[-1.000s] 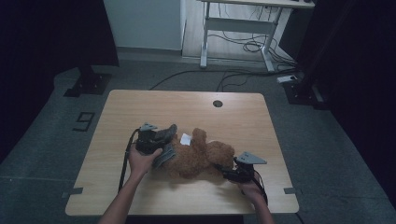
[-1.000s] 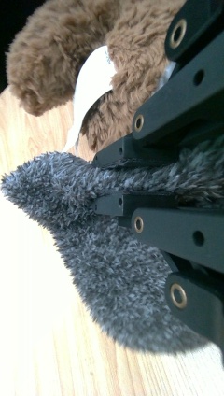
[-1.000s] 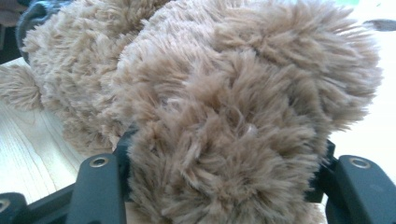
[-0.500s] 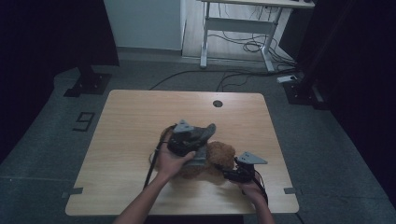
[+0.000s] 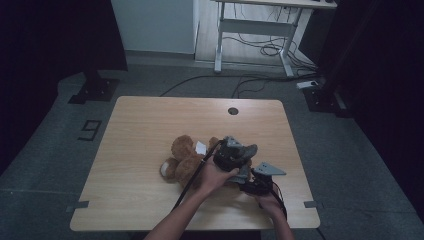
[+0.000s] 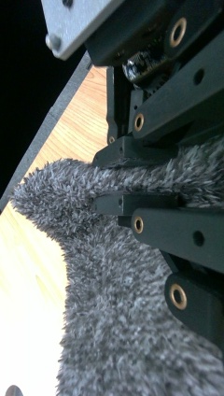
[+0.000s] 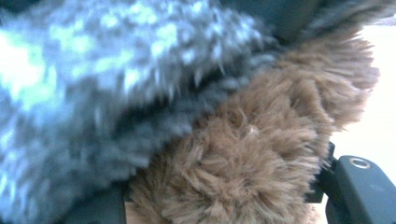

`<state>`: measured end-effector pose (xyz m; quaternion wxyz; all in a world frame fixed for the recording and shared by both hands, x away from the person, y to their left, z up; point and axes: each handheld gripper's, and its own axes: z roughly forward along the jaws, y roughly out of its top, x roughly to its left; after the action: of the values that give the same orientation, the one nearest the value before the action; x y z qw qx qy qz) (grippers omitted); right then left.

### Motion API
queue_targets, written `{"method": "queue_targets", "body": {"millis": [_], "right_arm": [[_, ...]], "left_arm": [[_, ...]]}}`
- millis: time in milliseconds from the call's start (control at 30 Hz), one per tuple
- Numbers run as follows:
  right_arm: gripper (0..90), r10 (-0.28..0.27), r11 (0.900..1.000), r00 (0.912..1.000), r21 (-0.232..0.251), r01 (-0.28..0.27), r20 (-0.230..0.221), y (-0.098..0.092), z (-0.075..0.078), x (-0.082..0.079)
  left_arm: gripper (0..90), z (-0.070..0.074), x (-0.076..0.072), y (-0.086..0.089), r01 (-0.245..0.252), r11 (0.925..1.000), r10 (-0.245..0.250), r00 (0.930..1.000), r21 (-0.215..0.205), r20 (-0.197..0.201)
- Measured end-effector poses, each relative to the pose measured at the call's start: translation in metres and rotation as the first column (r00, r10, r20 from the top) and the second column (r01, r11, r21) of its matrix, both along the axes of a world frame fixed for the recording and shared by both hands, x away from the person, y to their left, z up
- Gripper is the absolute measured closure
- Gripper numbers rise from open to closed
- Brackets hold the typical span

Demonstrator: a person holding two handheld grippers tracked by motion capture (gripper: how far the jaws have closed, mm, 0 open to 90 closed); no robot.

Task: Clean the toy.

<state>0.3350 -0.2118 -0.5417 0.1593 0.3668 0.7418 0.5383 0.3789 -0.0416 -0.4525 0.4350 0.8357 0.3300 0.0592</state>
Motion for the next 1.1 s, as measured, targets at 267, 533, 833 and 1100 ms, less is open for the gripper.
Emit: {"method": "queue_targets", "body": {"millis": [267, 533, 833, 1100], "right_arm": [[37.1, -0.002, 1.0, 1.0, -0.001, 0.002, 0.006, 0.0, 0.0, 0.0], [36.9, 0.008, 1.0, 0.9998, -0.003, -0.008, 0.016, 0.001, 0.001, 0.0], [36.9, 0.003, 1.0, 1.0, 0.007, -0.003, 0.007, 0.0, 0.0, 0.0], [37.0, 0.0, 1.0, 1.0, 0.006, 0.0, 0.008, 0.001, 0.0, 0.0]], "left_arm": [[79.7, 0.001, 0.007, 0.047, -0.093, 0.9951, 0.093, 0.9956, 0.032, 0.006], [79.7, 0.0, -0.007, 0.079, -0.087, 0.9962, 0.086, 0.9956, 0.006, 0.037], [79.3, 0.013, -0.006, 0.117, -0.161, 0.9867, 0.162, 0.9848, -0.019, 0.062], [79.3, 0.003, 0.01, 0.16, -0.278, 0.9607, 0.278, 0.9606, -0.008, 0.01]]}}
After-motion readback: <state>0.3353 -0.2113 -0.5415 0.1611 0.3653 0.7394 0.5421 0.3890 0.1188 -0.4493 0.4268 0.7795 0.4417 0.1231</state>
